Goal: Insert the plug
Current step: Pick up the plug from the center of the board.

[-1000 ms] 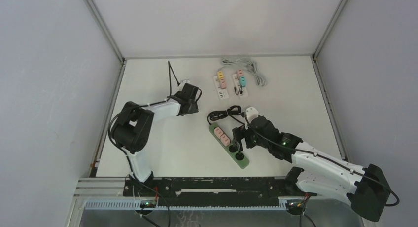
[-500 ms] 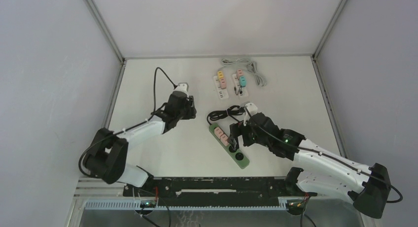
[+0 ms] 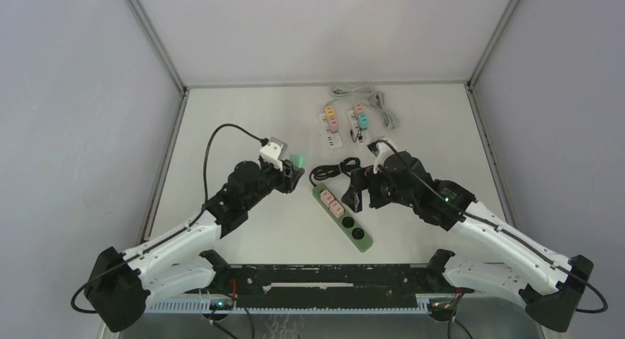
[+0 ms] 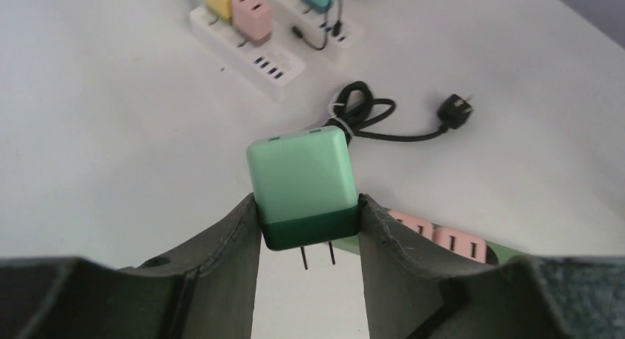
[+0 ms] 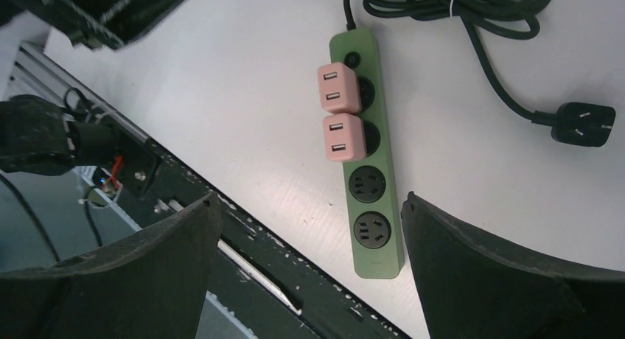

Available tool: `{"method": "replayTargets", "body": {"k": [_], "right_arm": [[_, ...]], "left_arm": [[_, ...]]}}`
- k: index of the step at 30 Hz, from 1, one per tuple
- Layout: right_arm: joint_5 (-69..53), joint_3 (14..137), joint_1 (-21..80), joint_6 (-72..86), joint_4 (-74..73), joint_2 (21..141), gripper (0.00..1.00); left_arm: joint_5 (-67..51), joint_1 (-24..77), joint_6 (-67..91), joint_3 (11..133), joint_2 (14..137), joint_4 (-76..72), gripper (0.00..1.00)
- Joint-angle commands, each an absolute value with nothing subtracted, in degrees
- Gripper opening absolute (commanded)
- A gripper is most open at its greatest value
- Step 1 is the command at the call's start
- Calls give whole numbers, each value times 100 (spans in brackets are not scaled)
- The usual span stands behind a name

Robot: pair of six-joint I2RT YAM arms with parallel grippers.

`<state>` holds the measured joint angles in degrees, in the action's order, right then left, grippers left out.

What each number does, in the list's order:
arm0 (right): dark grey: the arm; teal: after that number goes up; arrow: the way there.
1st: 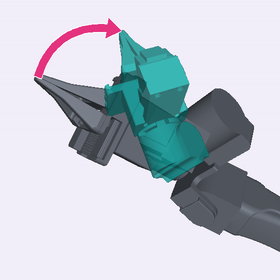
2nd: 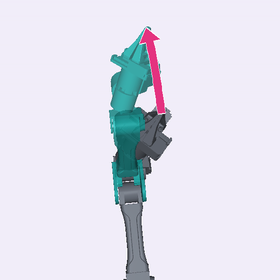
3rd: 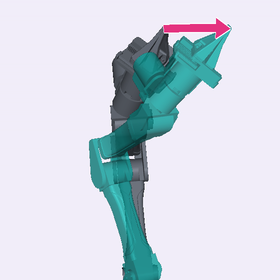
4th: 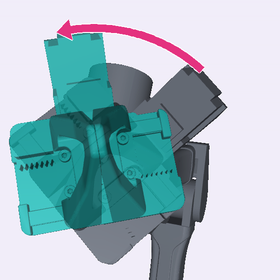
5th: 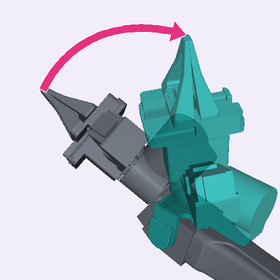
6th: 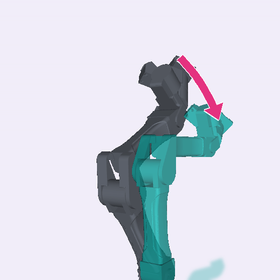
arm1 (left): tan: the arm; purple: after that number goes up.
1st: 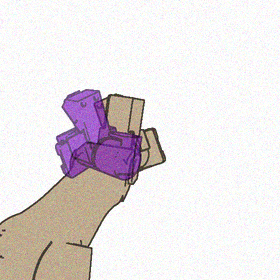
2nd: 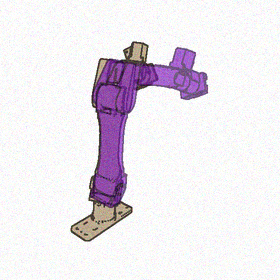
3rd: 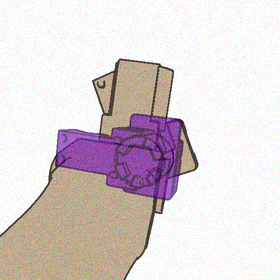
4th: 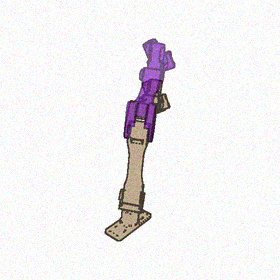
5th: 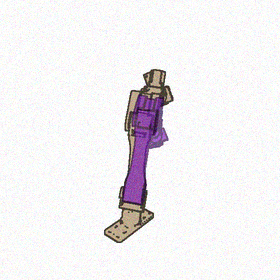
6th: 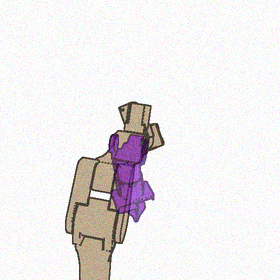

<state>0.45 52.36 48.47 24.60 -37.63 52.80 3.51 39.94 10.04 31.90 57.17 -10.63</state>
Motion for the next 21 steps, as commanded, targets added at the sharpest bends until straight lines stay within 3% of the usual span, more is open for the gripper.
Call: {"method": "replayTargets", "body": {"k": [1,9,21], "right_arm": [[-356,5877,4661,2563,-4100,5472,97],[-1725,6670,4283,2515,-4191,6127,95],[-2438,7691,4131,2356,-4351,7141,93]], "left_arm": [[-308,4257,77,2941,5296,-1752,33],[-624,4758,-650,2853,5030,-1947,32],[-1219,5257,-1193,2680,5031,-2758,32]]}}
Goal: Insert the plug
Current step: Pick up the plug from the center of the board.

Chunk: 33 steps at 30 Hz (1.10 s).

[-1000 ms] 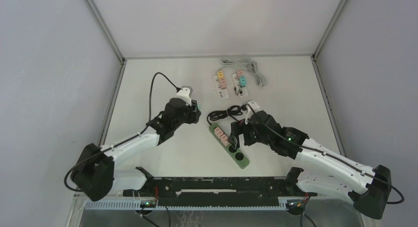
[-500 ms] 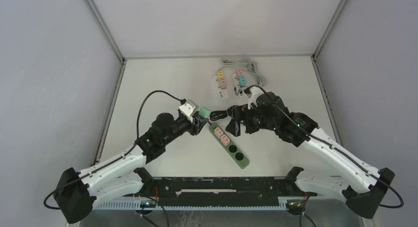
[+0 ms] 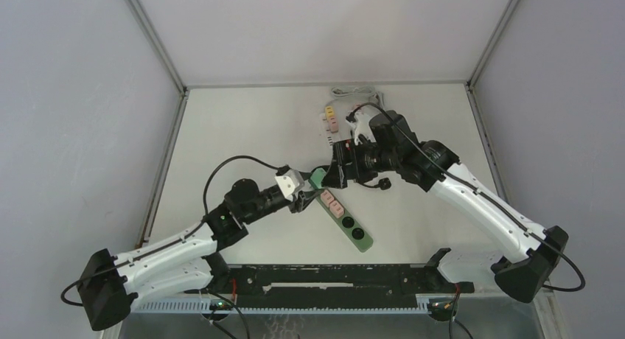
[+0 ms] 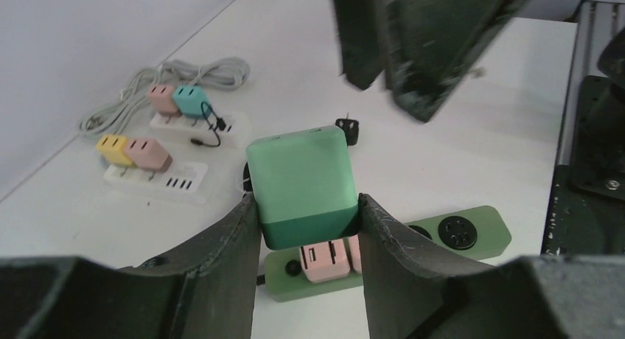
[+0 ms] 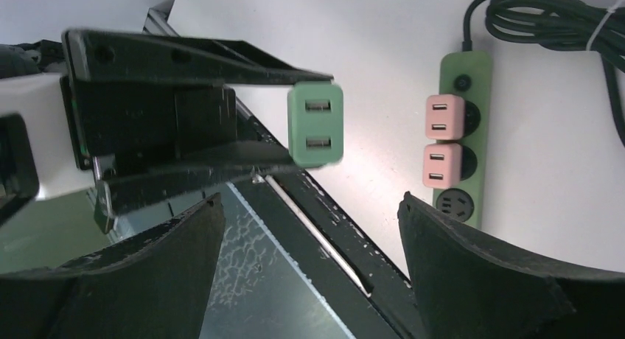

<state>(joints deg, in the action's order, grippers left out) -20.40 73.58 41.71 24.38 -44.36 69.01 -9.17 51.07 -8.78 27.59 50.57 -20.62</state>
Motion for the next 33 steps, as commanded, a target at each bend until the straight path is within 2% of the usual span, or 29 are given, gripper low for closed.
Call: {"method": "replayTargets", "body": {"k": [1,4,20,25,29,32,33], "right_arm": [[-2496,7731,4131,2336,-4349,7231,92],[-2632,7811,4115,2296,-4348,7476,90],[-3348,7820,4078,2256,-4168,7801,61],[-3383,7814,4078,2193,-4250,7830,42],[-3255,7779,4083,2002,-4400,7752,16],[-3152,7669,4086,1858,-4464,7618,0],[-3133,7635,4082,1789,-4483,7567,0]], "left_arm": [[-1229,5284,-1201,2681,5035,-2810,32],[-1318,5338,-1185,2675,5071,-2902,32],[-1561,5405,-1258,2590,5216,-3045,30],[-1574,5405,-1258,2592,5244,-3102,30],[-1366,5405,-1193,2593,5333,-3092,32],[-1057,5405,-1107,2577,5369,-3025,38],[-941,5405,-1051,2564,5370,-3038,41]]}}
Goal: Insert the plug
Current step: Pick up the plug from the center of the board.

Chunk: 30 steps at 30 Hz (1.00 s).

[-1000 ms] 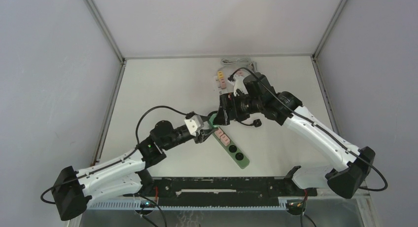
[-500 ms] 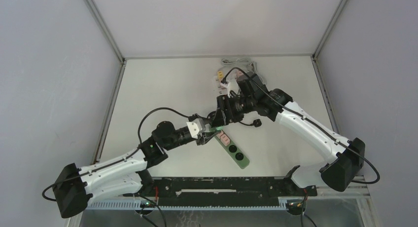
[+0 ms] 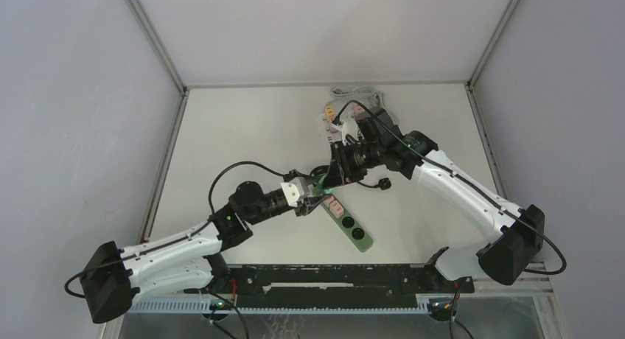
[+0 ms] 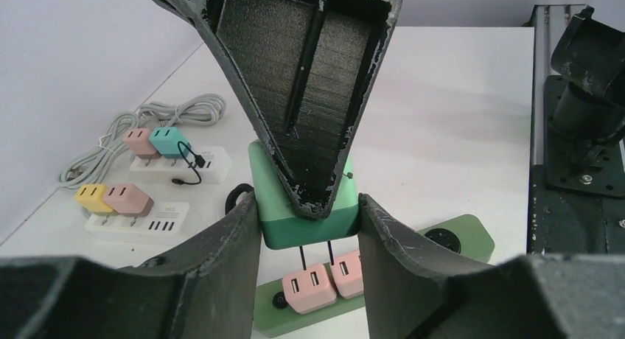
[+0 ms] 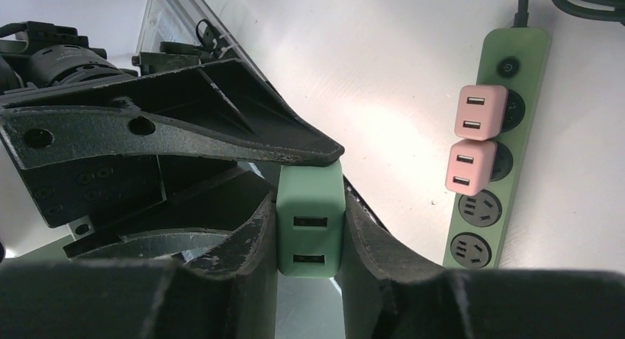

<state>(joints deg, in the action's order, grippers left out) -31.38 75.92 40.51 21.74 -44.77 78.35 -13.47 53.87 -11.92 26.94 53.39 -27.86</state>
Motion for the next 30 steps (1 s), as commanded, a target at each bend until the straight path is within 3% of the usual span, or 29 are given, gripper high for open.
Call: {"method": "replayTargets", "body": {"k": [1,12,17,22,27,30], "right_arm": [[-3098,7593,4094,1722,-4502,7510,0],[-2226,7118,4181,1266,-4711,6786,0],[-1706,6707,4340,1094,-4684,6539,0],[-1037,6371,4752,1033,-4695,6508,0],[-521,5950,5147,974,-4451,6591,0],[-312,5654,5278,964,-4234,6690,0]], "left_arm": [[-854,5405,-999,2553,5367,-3024,45],[1239,5405,290,2214,4915,-2796,79],[2163,5390,1092,2077,4436,-2365,100],[2701,5346,2105,2210,4343,-1689,100],[2487,5245,2953,2180,4446,-1688,99],[2120,5016,3690,2136,4606,-1689,94]]}}
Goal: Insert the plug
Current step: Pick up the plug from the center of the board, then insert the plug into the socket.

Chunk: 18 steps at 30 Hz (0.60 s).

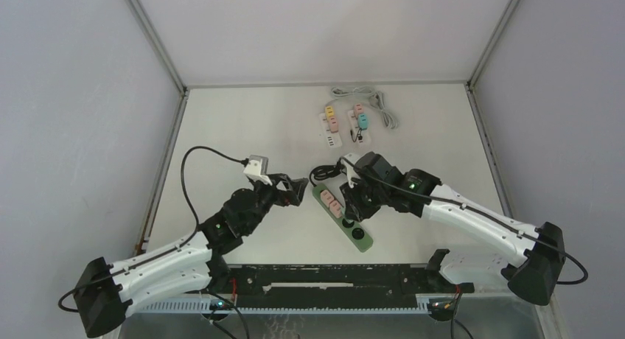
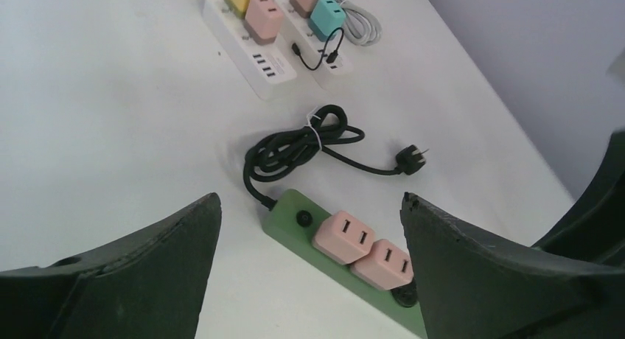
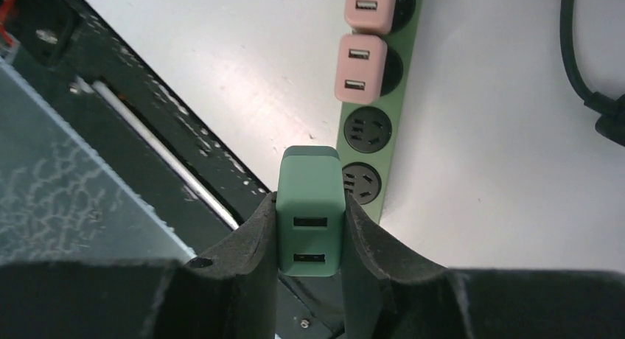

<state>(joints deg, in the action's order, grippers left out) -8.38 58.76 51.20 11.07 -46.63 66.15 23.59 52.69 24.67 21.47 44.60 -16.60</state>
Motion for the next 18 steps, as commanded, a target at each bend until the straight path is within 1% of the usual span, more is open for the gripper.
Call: {"method": "replayTargets", "body": {"k": [1,3,8,14,18], "right_arm": [[-225,5577,5328,960,-4177,6748,0],[-110,5451,5418,937,-4069,6886,0],[236,5358,5634,822,-3940,7273,0],[340,5315,5725,739,-3795,7578,0],[453,5240,5767,729,-3716,7695,0]], "left_arm": [[1924,4900,3954,2091,4678,-1752,92],[1526,4668,4413,2012,4864,-1939,88],[819,4324,4901,2123,5469,-2165,81],[23,3881,5581,2101,6443,-2710,75],[-578,3600,5910,2133,7203,-3128,68]]}}
